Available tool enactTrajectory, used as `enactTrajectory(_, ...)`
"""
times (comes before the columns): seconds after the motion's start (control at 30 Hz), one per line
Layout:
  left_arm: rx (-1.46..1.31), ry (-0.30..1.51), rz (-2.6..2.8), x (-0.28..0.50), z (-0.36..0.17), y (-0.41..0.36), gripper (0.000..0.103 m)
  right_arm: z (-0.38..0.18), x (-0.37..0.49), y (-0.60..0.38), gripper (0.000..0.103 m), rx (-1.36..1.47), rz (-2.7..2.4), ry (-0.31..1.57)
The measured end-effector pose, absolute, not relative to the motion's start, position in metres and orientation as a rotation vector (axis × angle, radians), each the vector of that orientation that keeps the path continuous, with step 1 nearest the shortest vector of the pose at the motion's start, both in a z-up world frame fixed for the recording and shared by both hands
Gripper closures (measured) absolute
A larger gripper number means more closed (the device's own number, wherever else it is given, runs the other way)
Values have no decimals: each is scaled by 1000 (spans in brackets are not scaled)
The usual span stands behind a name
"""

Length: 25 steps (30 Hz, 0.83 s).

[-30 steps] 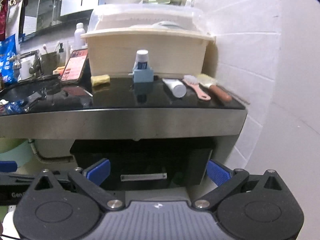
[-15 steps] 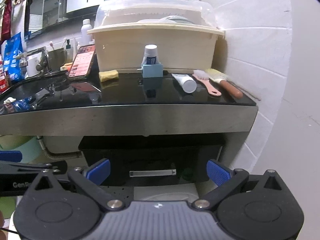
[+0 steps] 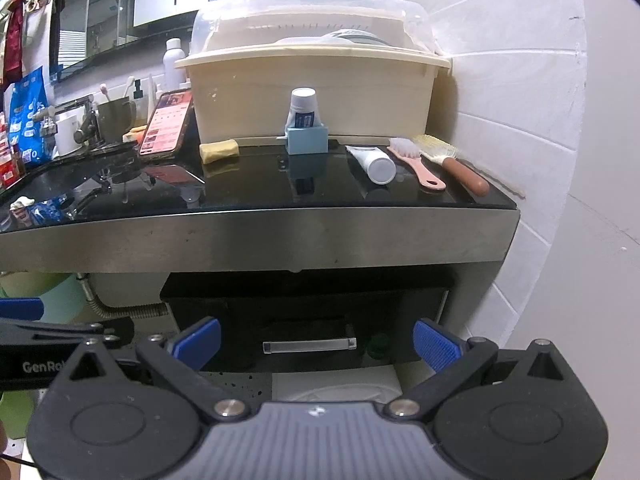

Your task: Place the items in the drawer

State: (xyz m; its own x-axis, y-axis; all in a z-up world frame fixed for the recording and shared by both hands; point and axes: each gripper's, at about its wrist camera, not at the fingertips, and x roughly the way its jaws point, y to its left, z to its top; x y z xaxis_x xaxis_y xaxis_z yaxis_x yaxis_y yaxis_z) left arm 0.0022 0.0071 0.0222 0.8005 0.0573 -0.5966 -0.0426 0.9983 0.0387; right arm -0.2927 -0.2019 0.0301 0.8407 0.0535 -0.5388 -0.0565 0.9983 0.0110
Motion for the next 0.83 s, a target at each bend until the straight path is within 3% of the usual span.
enactTrajectory(0.83,24,646,55,2,22,5,4,29,-293,-204,0,6,55,571)
